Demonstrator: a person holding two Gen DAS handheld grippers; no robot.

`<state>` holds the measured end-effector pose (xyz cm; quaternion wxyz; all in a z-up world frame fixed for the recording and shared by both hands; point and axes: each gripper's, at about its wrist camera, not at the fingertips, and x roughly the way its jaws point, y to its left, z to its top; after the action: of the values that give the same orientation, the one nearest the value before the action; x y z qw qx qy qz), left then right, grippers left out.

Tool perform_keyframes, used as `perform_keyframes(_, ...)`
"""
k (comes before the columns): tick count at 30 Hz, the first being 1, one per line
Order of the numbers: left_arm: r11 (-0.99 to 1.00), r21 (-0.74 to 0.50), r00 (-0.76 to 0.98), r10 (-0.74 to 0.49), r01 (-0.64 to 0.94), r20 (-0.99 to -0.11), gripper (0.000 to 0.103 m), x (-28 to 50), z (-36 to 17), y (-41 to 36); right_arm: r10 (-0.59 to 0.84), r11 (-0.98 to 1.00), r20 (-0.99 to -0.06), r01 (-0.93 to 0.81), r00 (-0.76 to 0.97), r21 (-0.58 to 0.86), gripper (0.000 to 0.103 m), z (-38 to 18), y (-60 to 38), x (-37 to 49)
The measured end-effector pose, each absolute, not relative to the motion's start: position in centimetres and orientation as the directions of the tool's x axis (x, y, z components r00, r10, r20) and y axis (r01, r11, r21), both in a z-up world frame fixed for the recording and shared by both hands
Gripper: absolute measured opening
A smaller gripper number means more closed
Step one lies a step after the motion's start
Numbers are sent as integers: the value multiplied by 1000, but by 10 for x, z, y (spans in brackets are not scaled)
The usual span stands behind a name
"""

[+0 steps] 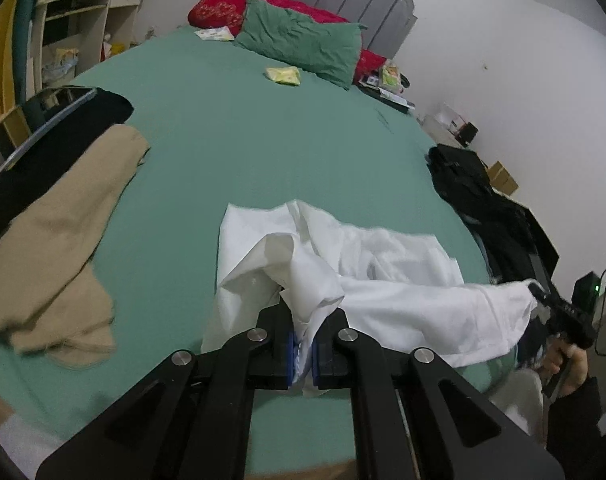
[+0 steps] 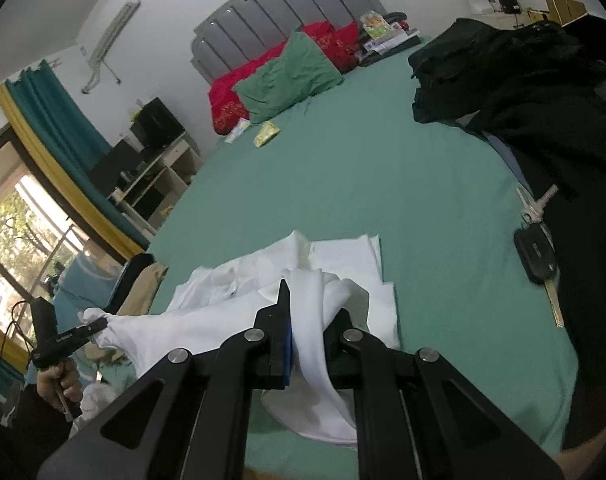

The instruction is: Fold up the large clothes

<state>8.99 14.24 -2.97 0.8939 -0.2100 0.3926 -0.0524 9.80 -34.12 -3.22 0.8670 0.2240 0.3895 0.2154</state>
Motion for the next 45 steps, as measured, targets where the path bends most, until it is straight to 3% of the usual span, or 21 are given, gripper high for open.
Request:
perform_keyframes(11,867,-443,637,-211,-229,-741,8,199,-71,163,516,834,-658,-143,549,534,10,-69,-314,202)
perform_keyframes(13,861,-440,627,-200,-254,-753,15,216,-81,169,515,832,-672,-119,533,542,11,-83,-311,217)
perform_keyframes(16,857,-409,606,-151,-314,-781,38,230,-97,180,484,848,-701,-82,523,524,16,-104,-309,235)
perform_keyframes(19,832,-400,635,-76,-384,-769,54,221,-99,196,465,851,-689,-67,556,521,28,-106,-318,236)
perform_keyframes(20,823,-412,653,-68,-391,-755,60,214,-97,199,459,853,-681,-68,571,518,38,-101,-321,233)
perform_keyframes(23,829,-392,670,-28,-399,-742,63,187,-93,199,401,876,-666,-50,629,480,72,-83,-332,212)
perform_keyframes(26,863,-368,645,-66,-345,-761,64,162,-100,183,382,879,-682,-17,623,477,77,-80,-343,179)
perform_keyframes(31,920,-298,515,-132,-253,-847,64,140,-137,143,457,851,-734,-6,503,526,77,-112,-337,129)
perform_keyframes(33,943,-251,519,-107,-216,-848,64,133,-137,129,473,853,-758,-16,449,522,74,-127,-328,115)
perform_keyframes(34,950,-241,522,-105,-200,-846,62,130,-135,124,465,859,-749,-37,472,510,67,-125,-326,109)
perform_keyframes(35,950,-249,519,-119,-189,-847,37,128,-135,122,485,854,-745,-64,458,517,19,-125,-324,107)
perform_keyframes(36,943,-278,510,-151,-181,-847,15,125,-133,120,523,833,-740,-70,423,549,10,-127,-323,108)
perform_keyframes(45,947,-276,495,-162,-167,-854,11,74,-93,106,496,860,-767,-105,406,500,10,-93,-334,67)
